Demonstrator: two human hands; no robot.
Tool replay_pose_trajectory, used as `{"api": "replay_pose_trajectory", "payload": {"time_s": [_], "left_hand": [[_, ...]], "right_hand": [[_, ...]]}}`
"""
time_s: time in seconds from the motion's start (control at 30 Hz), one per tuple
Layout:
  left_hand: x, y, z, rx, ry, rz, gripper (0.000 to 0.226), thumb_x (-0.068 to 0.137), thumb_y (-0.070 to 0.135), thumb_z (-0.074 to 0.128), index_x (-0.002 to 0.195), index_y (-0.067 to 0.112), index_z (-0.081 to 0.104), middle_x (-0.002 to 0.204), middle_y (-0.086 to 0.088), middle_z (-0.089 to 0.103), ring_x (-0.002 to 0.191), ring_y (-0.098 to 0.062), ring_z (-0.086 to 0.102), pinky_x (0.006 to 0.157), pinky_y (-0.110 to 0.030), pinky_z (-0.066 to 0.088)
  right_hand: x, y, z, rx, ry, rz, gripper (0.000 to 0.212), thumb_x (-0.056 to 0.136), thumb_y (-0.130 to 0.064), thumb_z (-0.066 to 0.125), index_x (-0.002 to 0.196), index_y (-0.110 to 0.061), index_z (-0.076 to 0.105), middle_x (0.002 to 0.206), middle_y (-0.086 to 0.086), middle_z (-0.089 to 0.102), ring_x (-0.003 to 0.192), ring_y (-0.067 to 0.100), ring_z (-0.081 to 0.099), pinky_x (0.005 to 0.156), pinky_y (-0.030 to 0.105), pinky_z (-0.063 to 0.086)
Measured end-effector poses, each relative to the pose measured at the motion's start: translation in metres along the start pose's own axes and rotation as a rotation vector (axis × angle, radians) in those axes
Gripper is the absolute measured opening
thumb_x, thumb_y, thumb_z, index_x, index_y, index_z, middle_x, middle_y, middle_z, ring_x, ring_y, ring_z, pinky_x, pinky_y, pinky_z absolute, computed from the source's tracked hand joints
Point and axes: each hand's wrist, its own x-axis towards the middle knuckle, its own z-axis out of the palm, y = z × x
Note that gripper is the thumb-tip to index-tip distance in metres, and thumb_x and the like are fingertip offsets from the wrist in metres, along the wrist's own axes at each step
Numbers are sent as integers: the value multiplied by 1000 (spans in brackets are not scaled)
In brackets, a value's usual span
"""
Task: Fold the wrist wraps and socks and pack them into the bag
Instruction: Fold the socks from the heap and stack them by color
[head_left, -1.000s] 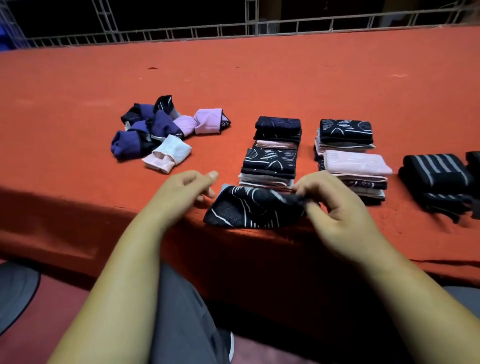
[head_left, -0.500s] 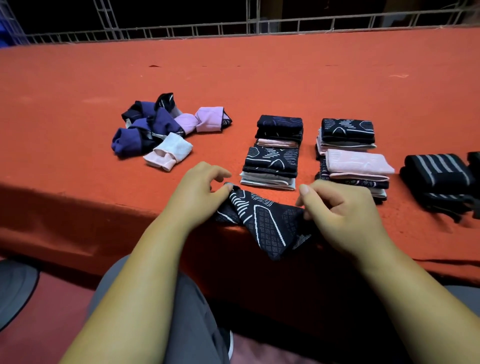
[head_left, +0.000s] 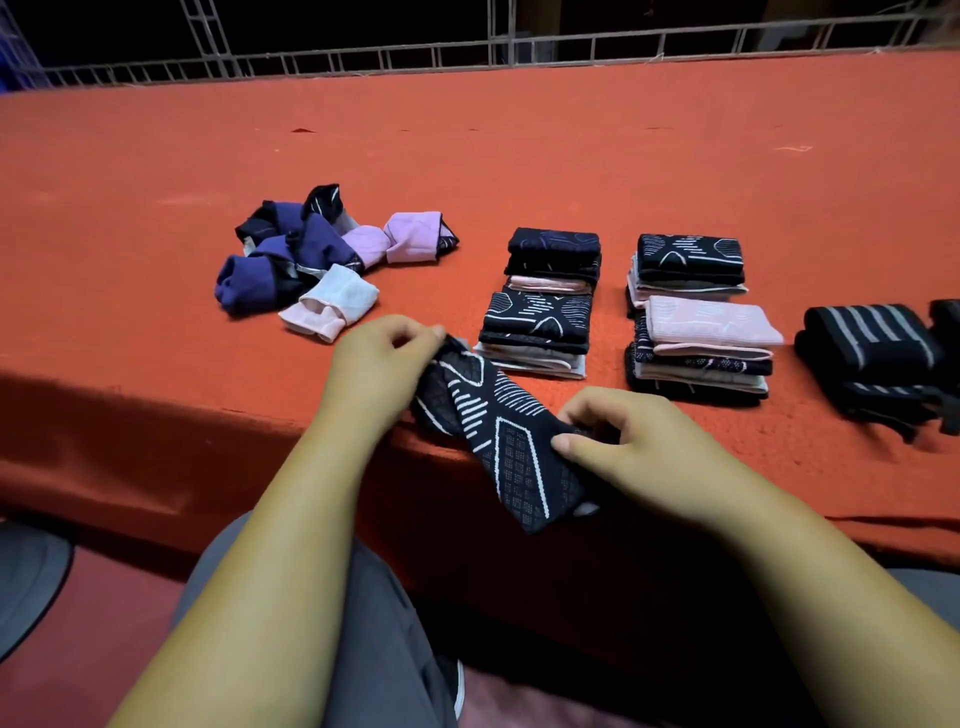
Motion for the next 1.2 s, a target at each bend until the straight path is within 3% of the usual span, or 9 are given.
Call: {"api": "replay_pose_trajectory", "payload": {"time_s": [0.17, 0.3, 0.43, 0.6, 0.77, 0.9, 1.03, 1.13, 1.2], "left_hand": [[-9, 27, -18, -1082, 27, -171, 18, 102, 17, 63, 88, 16, 73, 82, 1, 71, 75, -13, 66, 77, -32, 56], [-24, 34, -21, -779, -100, 57, 24, 101, 26, 66, 81, 19, 78, 80, 3, 71, 75, -13, 62, 77, -33, 51], [-41, 64, -20, -561, -105, 218, 11, 98, 12, 72, 89, 11, 78, 77, 7, 75, 71, -4, 65, 72, -18, 52], [-52, 87, -13, -548, -184, 216, 6, 91, 8, 79, 94, 12, 81, 83, 2, 80, 74, -8, 70, 71, -22, 54], [-54, 93, -2, -581, -228, 225, 10, 90, 3, 78, 93, 12, 80, 81, 3, 79, 74, -5, 70, 69, -17, 53], [-45, 83, 1, -484, -235, 277, 17, 94, 21, 79, 111, 24, 78, 105, 6, 81, 102, -12, 73, 92, -26, 55], [-39, 57, 3, -609, -443, 22, 57, 83, 55, 75, 131, 25, 67, 129, 2, 75, 115, -12, 69, 95, -30, 53], [-45, 41, 7, -704, -656, -133, 46, 89, 54, 73, 124, 24, 74, 126, -5, 76, 110, -21, 69, 93, -36, 55], [-46, 41, 11, -655, -619, -109, 32, 94, 39, 78, 120, 20, 77, 121, -6, 78, 105, -20, 71, 87, -34, 59]], "right_hand": [[-6, -3, -22, 293, -211, 7, 13, 99, -20, 77, 97, -13, 66, 95, 17, 70, 82, 15, 63, 77, 36, 51], [-6, -3, -21, 134, -225, -36, 17, 94, -26, 82, 105, -25, 70, 104, -5, 66, 94, 19, 65, 88, 32, 52], [-9, -30, -10, 124, 19, -80, 47, 82, -64, 79, 118, -36, 67, 117, -17, 68, 102, 6, 65, 84, 14, 46], [-5, -62, 5, 128, 270, -36, 50, 76, -76, 76, 105, -35, 70, 96, -15, 74, 86, 4, 69, 74, 18, 48], [-4, -67, 8, 182, 314, -1, 21, 90, -45, 79, 96, -26, 75, 89, -8, 75, 84, 7, 70, 80, 34, 55], [1, -55, 3, 274, 301, 8, 15, 93, -20, 64, 87, -8, 70, 74, 2, 68, 71, 9, 58, 71, 39, 52], [3, -40, -9, 598, 315, 116, 25, 86, -17, 60, 90, 8, 64, 77, 10, 60, 73, 18, 52, 68, 37, 39], [3, -28, -15, 747, 320, 161, 24, 88, -15, 60, 91, 8, 65, 82, 14, 64, 78, 22, 55, 72, 39, 39], [3, -22, -16, 793, 288, 202, 29, 87, -22, 63, 100, 3, 70, 87, 18, 67, 81, 26, 58, 76, 45, 39]]}}
